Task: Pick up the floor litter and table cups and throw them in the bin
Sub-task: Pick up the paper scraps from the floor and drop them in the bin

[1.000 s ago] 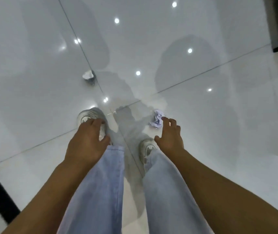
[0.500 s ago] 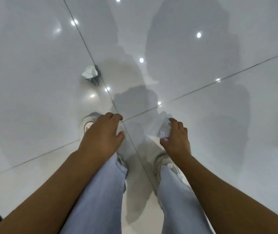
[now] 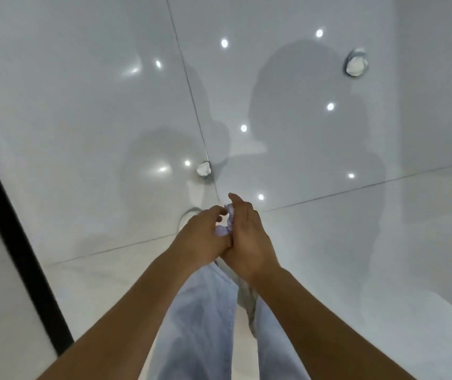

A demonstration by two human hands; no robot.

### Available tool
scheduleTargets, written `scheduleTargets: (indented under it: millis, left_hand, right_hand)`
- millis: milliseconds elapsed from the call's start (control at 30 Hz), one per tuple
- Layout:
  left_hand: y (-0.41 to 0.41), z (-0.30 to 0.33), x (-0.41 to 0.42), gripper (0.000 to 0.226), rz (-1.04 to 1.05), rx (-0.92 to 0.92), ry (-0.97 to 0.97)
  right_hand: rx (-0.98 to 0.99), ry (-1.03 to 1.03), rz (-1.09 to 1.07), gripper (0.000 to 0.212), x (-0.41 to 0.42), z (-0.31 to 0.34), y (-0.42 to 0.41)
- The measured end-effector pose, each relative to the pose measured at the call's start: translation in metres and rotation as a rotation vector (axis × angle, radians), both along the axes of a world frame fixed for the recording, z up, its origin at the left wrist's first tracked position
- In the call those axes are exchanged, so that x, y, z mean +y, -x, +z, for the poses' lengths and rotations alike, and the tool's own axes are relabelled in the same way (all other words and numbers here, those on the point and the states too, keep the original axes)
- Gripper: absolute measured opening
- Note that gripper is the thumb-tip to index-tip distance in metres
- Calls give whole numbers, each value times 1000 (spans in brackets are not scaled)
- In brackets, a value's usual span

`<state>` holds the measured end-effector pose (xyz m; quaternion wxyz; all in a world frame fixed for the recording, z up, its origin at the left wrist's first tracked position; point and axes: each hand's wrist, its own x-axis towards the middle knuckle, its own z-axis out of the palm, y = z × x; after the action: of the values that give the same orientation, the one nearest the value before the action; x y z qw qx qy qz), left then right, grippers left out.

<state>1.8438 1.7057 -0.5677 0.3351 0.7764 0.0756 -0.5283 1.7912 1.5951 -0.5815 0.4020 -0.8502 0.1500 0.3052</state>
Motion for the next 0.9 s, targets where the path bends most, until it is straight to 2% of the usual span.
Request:
scheduleTargets:
  millis: [200, 367, 433, 500, 567, 733, 900]
  left_hand:
    - [-44, 45, 25, 16, 157, 41, 39]
    - [-66, 57, 45, 15, 215, 43, 41]
    - [-73, 52, 55, 16, 261, -19, -25]
    - [-77, 37, 66, 18, 270, -137, -127]
    - [-76, 17, 77, 18, 291, -178, -199]
    - [-64, -62, 90, 15, 305, -252, -249]
    - [-46, -146, 96, 21, 347, -321, -274]
  right_hand:
    - [-12, -33, 144, 90, 26, 60, -49]
    - [14, -46, 210, 88, 36, 70, -73]
    - [19, -3, 237, 86, 34, 62, -82]
    - [19, 69, 264, 84, 29, 43, -90]
    - [69, 149, 274, 81, 23, 16, -95]
    - [101, 251, 407, 74, 16, -84, -106]
    - [76, 246, 438, 71, 33, -191, -107]
